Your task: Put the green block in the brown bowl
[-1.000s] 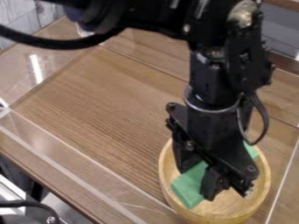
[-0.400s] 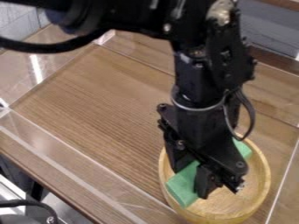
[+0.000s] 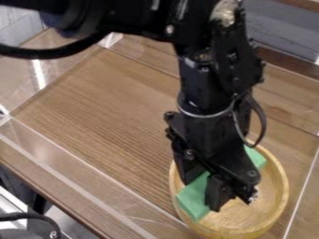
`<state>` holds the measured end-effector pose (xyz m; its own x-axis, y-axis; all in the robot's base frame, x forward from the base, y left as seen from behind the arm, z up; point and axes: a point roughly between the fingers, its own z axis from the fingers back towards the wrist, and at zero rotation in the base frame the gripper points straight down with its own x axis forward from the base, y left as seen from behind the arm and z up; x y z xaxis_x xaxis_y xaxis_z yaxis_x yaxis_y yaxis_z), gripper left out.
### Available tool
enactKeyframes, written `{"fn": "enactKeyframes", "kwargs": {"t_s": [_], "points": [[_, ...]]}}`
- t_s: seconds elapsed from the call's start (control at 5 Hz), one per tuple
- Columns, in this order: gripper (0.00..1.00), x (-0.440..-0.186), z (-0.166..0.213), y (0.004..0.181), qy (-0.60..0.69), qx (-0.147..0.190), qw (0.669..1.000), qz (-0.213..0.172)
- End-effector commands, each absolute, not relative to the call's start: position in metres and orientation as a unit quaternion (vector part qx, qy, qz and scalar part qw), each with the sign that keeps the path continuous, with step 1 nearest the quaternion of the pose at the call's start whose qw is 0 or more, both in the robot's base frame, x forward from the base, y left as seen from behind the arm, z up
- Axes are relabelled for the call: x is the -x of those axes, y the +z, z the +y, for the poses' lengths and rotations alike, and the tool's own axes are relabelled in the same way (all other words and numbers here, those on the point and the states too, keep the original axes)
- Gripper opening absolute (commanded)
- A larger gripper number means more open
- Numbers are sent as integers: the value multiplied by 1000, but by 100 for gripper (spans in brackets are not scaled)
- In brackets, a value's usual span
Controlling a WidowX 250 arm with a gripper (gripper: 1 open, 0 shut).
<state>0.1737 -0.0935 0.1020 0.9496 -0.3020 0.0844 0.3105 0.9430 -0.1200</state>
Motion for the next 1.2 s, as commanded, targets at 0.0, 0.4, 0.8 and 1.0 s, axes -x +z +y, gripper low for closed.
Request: {"fn": "enactKeyframes", "kwargs": {"t_s": [0.0, 0.4, 0.8, 1.0], "points": [[0, -178, -93, 109, -151, 76, 984, -54], [0, -179, -94, 108, -147, 85, 984, -56], [0, -178, -95, 105, -142, 94, 984, -57], [0, -179, -94, 105, -140, 98, 984, -59]]}}
